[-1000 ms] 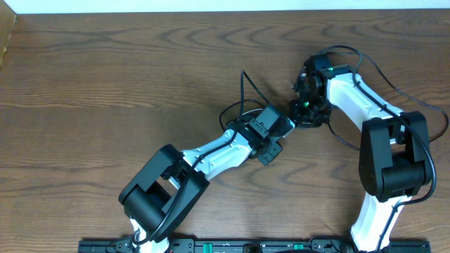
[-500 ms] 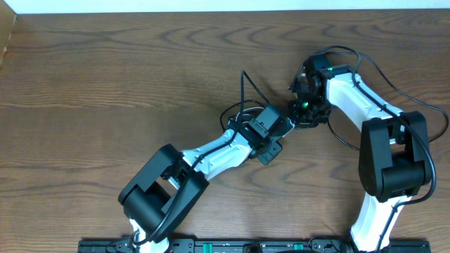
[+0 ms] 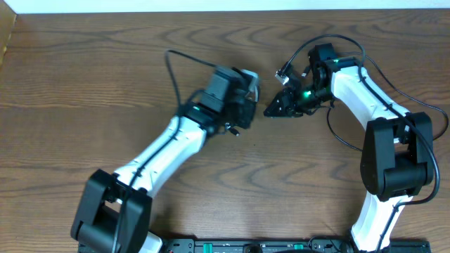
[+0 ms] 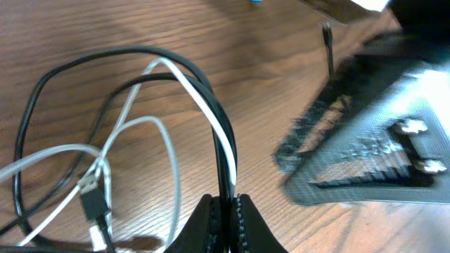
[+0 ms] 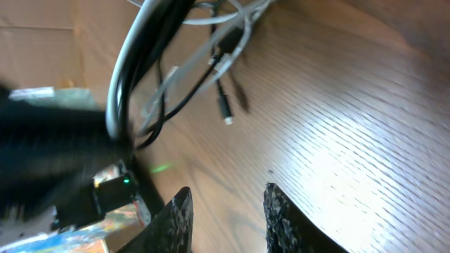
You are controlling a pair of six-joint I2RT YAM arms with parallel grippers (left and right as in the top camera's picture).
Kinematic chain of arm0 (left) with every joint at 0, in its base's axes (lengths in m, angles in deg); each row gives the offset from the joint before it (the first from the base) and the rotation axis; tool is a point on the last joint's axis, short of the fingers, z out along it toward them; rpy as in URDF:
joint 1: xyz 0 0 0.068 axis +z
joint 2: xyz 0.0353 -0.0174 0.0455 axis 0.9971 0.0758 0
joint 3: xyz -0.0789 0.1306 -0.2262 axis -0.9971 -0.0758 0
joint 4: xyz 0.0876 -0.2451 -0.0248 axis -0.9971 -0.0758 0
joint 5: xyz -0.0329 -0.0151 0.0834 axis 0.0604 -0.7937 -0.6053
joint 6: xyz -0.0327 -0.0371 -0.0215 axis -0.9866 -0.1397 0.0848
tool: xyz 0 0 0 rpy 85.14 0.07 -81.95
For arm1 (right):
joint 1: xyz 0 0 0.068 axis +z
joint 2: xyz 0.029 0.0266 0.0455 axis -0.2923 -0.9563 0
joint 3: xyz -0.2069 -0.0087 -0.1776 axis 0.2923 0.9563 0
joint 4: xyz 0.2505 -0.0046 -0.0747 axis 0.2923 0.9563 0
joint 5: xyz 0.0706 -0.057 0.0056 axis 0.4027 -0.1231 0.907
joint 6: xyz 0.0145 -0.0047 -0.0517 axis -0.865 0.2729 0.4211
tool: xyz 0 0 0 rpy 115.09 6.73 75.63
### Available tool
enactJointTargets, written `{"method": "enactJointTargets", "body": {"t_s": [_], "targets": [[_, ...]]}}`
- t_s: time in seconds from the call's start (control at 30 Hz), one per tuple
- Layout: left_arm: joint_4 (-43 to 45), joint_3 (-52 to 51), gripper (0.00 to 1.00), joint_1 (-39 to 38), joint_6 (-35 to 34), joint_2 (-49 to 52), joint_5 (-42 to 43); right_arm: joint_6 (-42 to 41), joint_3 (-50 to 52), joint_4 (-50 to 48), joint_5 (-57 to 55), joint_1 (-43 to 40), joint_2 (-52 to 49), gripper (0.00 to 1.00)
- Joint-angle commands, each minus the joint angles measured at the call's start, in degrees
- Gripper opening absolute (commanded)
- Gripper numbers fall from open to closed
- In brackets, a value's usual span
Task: Untangle cables
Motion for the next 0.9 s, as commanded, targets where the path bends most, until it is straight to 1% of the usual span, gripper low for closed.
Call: {"method": "enactJointTargets", "body": {"t_s": [0.0,0.17,0.23,0.37,0.47,0.67,0.73,0.8,0.87], "targets": [[-0.07,0.96,0.08,6.97,-6.49,-0.11,19.52,5.11,-2.05,-0.04,7.98,-0.52,0.37,0.32],[-0.04,0.96,0.08,11.34,-6.60,-0.11,30.14,5.53,-2.69,-3.30,10.60,-0.07,0.90,0.41],[0.04,0.96,0.08,12.39,-6.60,-0.11,32.83,5.53,-2.71,-4.44,12.28,0.15,0.92,0.42],[0.61,0.96,0.07,15.08,-6.60,-0.11,38.18,5.53,-2.71,-7.96,20.94,0.74,0.92,0.42],[0.76,0.96,0.07,17.09,-6.60,-0.11,40.35,5.53,-2.71,-10.10,25.35,1.01,0.92,0.43],[1.40,0.96,0.07,19.28,-6.62,-0.11,45.13,5.53,-2.71,-10.51,25.68,2.14,0.90,0.43],[1.40,0.96,0.07,19.50,-6.62,-0.11,45.40,5.49,-2.71,-11.21,25.70,2.58,0.92,0.43],[1.40,0.96,0.07,19.47,-6.62,-0.11,45.40,3.85,-2.71,-12.61,25.70,3.15,0.92,0.43],[1.38,0.96,0.08,19.37,-6.62,-0.11,45.40,0.55,-2.71,-14.78,25.70,3.65,0.90,0.42]]}}
